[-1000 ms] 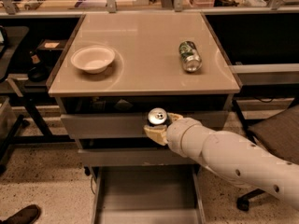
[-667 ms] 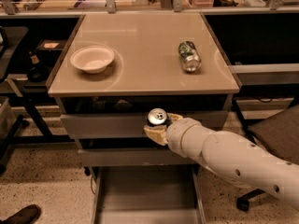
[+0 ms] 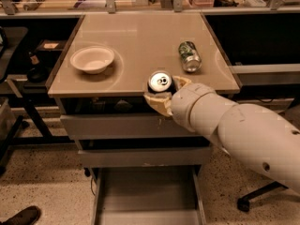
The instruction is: Pick pepsi can from bottom drawer and place on counter
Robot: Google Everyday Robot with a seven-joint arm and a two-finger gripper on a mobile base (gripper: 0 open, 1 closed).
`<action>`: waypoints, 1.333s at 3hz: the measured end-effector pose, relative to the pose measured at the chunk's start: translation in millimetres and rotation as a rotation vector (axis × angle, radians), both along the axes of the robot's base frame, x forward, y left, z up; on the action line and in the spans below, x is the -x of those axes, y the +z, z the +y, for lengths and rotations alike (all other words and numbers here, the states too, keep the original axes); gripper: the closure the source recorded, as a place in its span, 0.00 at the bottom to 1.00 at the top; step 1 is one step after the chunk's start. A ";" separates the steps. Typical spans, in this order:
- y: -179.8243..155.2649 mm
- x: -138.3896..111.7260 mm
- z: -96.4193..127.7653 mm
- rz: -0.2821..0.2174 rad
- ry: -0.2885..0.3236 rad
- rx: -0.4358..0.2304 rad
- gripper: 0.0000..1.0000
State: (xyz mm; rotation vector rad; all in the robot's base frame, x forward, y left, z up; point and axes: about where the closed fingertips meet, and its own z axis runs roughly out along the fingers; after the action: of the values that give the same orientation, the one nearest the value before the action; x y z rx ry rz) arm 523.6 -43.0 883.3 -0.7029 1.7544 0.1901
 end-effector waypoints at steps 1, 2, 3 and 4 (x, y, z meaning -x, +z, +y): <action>-3.2 0.6 -1.0 0.013 -0.010 -0.011 1.00; 3.6 -18.0 1.8 0.026 -0.003 -0.035 1.00; 14.9 -64.0 20.1 0.043 0.047 -0.037 1.00; 15.1 -67.5 25.0 0.043 0.056 -0.033 1.00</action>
Offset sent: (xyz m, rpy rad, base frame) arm 0.0667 0.0124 0.0156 0.0703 0.0523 0.0094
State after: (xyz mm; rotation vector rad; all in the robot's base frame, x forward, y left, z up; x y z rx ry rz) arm 591.1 -18.0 898.4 -0.7287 1.7700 0.2736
